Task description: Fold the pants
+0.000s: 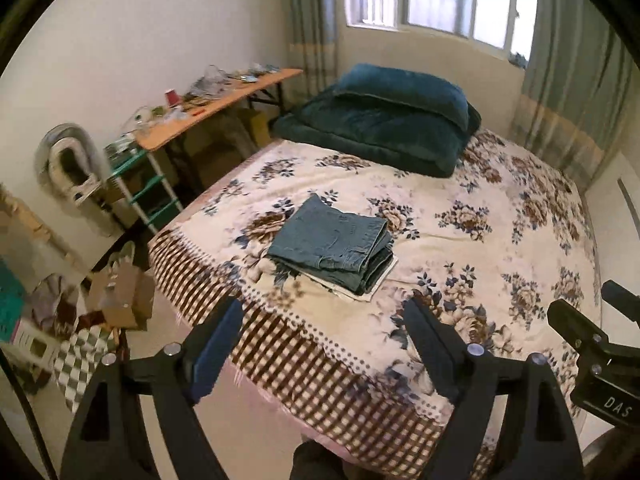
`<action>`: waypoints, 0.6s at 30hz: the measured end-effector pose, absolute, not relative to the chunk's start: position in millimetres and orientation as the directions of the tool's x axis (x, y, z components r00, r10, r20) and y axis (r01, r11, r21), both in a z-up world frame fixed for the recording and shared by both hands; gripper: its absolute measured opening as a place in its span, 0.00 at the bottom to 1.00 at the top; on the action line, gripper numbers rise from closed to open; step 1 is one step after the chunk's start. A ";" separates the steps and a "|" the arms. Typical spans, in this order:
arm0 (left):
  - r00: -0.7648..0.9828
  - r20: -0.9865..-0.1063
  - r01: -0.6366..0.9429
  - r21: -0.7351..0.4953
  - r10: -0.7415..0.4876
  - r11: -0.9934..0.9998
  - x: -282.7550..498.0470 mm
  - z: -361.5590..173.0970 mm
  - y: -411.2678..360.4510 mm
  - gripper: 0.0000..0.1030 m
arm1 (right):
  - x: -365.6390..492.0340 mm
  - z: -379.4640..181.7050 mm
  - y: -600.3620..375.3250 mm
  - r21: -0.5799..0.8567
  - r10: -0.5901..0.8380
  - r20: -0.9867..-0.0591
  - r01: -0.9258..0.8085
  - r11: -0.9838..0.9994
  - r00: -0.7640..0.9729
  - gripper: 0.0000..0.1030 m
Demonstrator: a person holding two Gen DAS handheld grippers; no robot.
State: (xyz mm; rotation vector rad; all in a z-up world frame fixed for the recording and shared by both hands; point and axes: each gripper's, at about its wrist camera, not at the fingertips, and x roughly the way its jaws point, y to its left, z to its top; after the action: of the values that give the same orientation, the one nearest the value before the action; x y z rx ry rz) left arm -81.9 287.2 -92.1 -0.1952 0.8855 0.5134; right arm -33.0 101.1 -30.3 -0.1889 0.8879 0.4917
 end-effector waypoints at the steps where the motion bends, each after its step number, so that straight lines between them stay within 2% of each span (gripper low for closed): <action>1: 0.529 -0.774 -0.512 0.037 0.349 0.858 -92.1 -84.7 279.3 0.81 | -41.7 -21.9 92.6 0.042 0.339 -0.776 -0.493 0.869 0.531 0.96; 5: 0.547 -0.754 -0.516 0.038 0.364 0.856 -117.7 -64.1 257.3 0.82 | -74.6 14.6 63.0 0.052 0.372 -0.748 -0.511 0.858 0.549 0.96; 6: 0.552 -0.750 -0.515 0.035 0.363 0.856 -123.8 -58.9 253.2 0.89 | -81.7 23.2 58.2 0.054 0.379 -0.742 -0.515 0.856 0.553 0.96; 8: 0.570 -0.741 -0.511 0.018 0.354 0.859 -135.8 -49.0 246.2 0.95 | -96.3 40.1 48.5 0.051 0.390 -0.723 -0.519 0.853 0.570 0.96; 18: 0.607 -0.655 -0.551 0.060 0.450 0.832 -182.9 -4.8 227.1 0.98 | -164.1 101.7 20.7 0.042 0.435 -0.669 -0.554 0.832 0.603 0.97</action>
State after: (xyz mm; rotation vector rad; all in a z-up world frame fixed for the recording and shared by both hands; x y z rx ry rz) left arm -182.9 227.1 -4.8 -0.1534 0.7127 0.5810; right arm -164.1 20.7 101.7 -0.1765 0.7246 0.5757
